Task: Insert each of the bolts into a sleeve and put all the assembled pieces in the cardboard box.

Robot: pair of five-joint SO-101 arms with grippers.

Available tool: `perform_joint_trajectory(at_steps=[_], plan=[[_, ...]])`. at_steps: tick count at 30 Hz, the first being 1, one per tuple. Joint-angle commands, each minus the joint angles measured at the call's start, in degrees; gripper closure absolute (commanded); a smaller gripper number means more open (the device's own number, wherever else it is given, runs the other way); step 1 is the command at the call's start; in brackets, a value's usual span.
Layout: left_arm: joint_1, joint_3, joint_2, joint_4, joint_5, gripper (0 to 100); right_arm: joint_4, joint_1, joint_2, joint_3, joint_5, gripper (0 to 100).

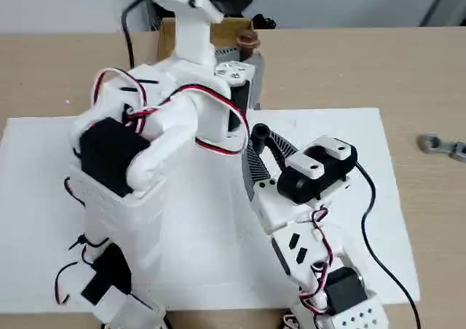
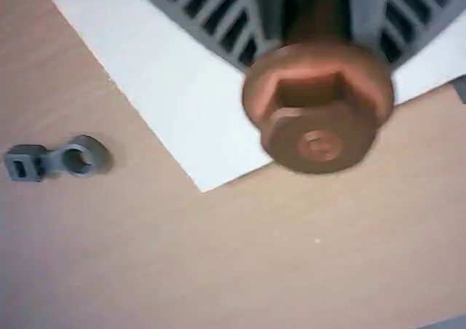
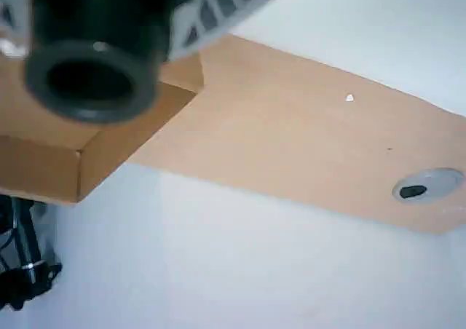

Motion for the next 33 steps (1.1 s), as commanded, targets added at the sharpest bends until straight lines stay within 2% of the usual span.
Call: perform_joint_trajectory(at_steps=[1, 18, 25, 29, 33], plan=[[0.88, -1.8, -2.11, -3.69, 2.46, 100, -1.63, -0.57, -0.48, -0.44, -0.79, 99.5], [0.97, 9.54, -2.64, -10.81, 3.34, 100, -2.95, -0.31, -0.48, -0.7, -0.79, 99.5], [0.97, 9.36, -3.16, -9.85, 2.81, 100, -2.95, -0.31, -0.48, -0.44, -0.79, 99.5], [1.93, 9.8, -6.77, -7.47, -2.02, 100, -1.27, -0.31, -0.48, -0.44, -0.79, 99.5], [1.49, 9.8, -9.14, -4.13, -2.55, 100, -0.31, -0.31, -0.48, -0.44, -0.79, 99.5]])
